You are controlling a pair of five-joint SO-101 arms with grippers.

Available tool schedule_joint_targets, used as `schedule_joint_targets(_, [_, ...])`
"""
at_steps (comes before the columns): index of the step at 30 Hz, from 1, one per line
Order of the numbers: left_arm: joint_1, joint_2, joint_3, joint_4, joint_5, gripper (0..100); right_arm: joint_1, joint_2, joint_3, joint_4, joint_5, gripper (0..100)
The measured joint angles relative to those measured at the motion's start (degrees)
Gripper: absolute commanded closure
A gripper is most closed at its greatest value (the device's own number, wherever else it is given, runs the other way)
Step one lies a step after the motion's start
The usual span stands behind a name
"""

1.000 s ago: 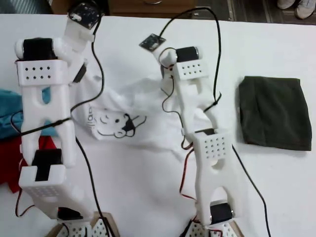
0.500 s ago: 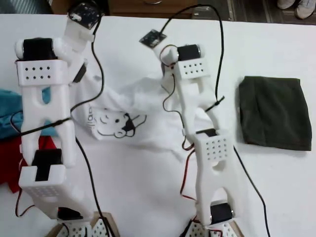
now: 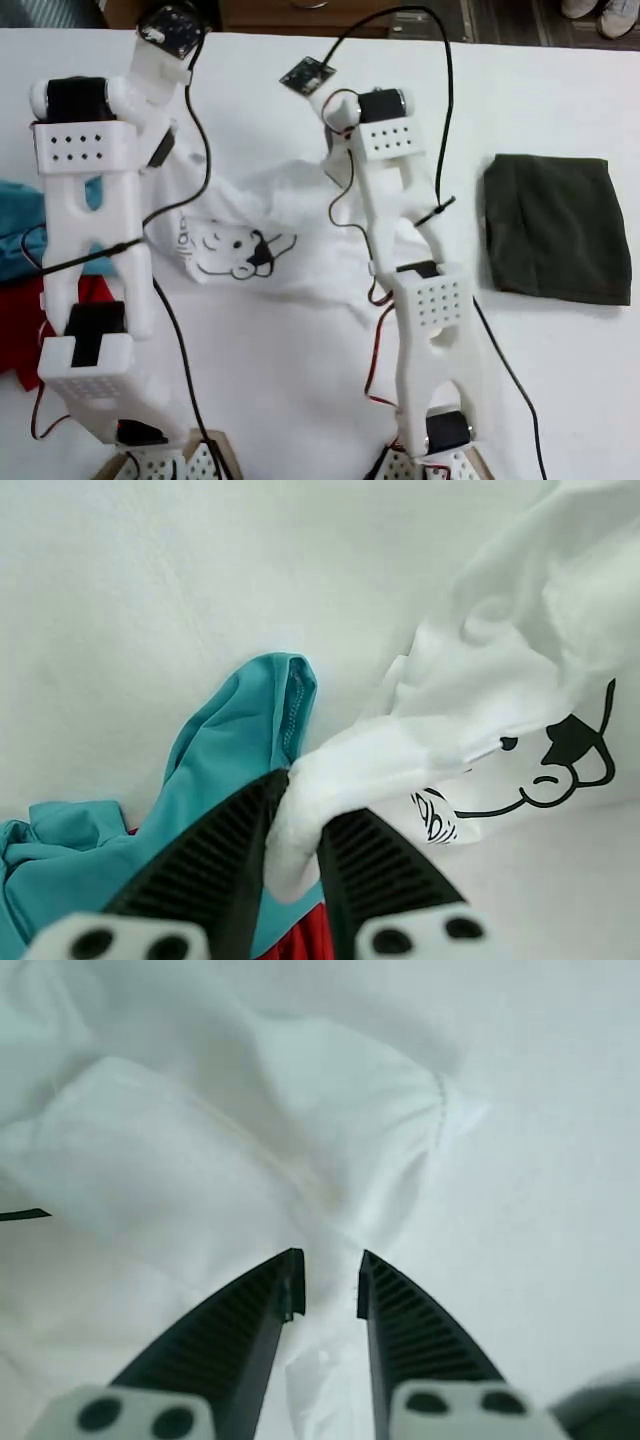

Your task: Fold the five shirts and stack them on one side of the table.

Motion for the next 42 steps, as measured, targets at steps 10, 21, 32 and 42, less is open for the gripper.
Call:
schedule_joint_targets(10, [0.0, 0.0, 0.0, 0.0, 0.0, 98, -0.09, 2.11, 0.0, 0.0, 0.0, 90.4])
schedule_joint_targets(21, [0.0, 0.0, 0.0, 0.0, 0.0, 98, -0.09, 2.64, 0.0, 0.97, 0.0, 89.8])
schedule_joint_targets(32, [0.0, 0.0, 0.0, 0.0, 0.0, 98, 0.0, 2.73, 0.0, 0.97, 0.0, 82.0])
schedule_joint_targets(42, [0.0, 0.0, 0.0, 0.0, 0.0, 98, 0.0, 5.36, 0.0, 0.97, 0.0, 82.2])
